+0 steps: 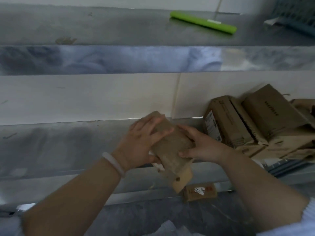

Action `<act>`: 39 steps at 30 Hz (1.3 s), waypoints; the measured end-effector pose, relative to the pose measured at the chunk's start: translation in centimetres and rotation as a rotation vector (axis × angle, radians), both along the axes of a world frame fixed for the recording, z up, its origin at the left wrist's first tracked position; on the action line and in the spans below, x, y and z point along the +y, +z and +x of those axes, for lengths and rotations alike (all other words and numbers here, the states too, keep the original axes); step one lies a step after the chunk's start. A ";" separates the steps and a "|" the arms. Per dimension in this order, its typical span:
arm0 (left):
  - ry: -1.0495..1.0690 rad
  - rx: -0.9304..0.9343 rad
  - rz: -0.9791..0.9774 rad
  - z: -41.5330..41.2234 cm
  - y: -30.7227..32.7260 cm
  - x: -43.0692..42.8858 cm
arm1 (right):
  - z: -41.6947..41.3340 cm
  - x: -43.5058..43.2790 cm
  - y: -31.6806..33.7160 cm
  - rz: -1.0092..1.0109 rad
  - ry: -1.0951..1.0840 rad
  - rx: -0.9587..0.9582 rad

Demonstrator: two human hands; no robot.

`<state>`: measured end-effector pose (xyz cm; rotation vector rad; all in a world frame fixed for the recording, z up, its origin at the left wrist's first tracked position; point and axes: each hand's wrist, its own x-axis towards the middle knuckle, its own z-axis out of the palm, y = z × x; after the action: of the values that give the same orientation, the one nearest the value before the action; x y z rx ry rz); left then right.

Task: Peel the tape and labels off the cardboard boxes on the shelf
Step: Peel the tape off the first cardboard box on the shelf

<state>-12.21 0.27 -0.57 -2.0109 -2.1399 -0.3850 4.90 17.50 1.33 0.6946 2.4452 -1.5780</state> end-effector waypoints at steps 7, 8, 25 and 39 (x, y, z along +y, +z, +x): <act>0.148 0.052 -0.127 0.1 -0.1 1.1 | -0.3 -0.4 0.4 0.349 -0.284 0.114; 0.234 0.052 -0.102 0.2 0.2 0.9 | 0.1 -0.4 0.1 0.378 -0.363 0.100; 0.605 0.064 -0.212 1.2 -1.3 1.7 | 0.0 -2.3 -3.9 -0.379 -0.556 0.208; 0.563 0.080 -0.245 0.8 -0.9 1.1 | -1.9 -1.4 -3.3 -0.420 -0.429 0.226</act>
<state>-11.36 1.35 -1.43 -1.3873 -2.6650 0.0458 3.03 16.09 -2.00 1.0538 2.0725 -2.3524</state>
